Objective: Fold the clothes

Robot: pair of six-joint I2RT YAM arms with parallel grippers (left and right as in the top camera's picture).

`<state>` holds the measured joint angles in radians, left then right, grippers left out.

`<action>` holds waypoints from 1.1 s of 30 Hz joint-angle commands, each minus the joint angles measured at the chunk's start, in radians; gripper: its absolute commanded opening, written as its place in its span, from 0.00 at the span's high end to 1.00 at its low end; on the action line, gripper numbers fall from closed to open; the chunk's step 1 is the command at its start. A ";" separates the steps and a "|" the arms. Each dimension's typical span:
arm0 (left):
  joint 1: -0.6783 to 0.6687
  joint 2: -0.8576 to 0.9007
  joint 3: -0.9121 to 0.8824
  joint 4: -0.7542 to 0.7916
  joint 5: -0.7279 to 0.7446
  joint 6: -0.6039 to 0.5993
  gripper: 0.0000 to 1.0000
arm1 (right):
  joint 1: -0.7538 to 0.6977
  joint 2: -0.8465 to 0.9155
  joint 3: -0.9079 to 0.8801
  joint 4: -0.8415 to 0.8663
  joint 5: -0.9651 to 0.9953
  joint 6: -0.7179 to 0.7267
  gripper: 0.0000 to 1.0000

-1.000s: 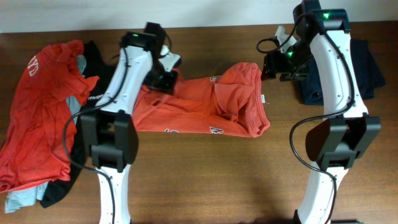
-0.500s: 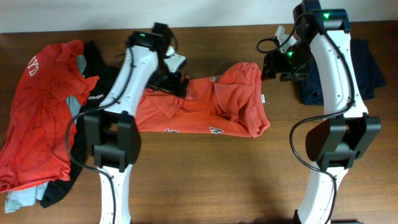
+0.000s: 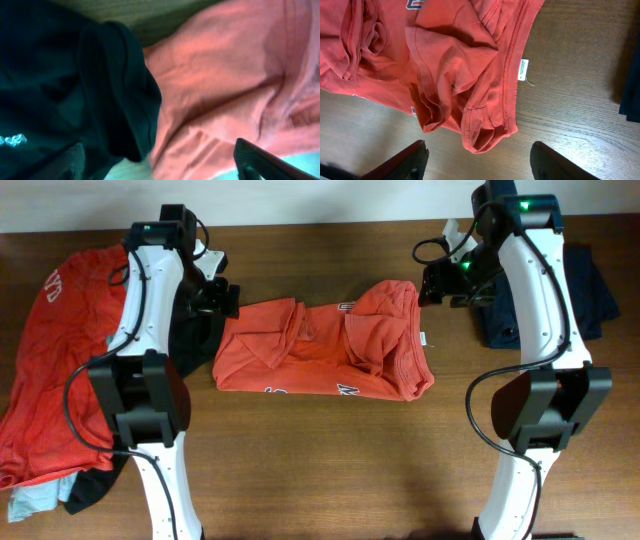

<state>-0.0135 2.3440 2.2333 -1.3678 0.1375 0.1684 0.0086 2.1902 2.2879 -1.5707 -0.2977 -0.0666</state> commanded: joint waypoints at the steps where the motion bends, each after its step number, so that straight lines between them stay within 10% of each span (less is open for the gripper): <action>1: -0.003 0.024 0.010 0.030 -0.005 0.005 0.28 | -0.003 -0.028 0.016 -0.001 -0.005 -0.008 0.29; 12: -0.003 0.080 0.010 0.039 -0.056 0.005 0.45 | -0.003 -0.028 0.016 -0.004 -0.005 -0.008 0.29; 21: 0.012 0.097 0.011 0.047 -0.186 -0.068 0.99 | -0.003 -0.028 0.016 -0.004 -0.005 -0.008 0.29; 33: 0.296 0.096 0.114 -0.017 -0.259 -0.174 0.92 | -0.002 -0.028 0.016 0.001 -0.005 -0.008 0.28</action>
<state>0.1814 2.4355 2.2978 -1.3766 -0.0944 0.0330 0.0086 2.1902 2.2879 -1.5711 -0.2977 -0.0677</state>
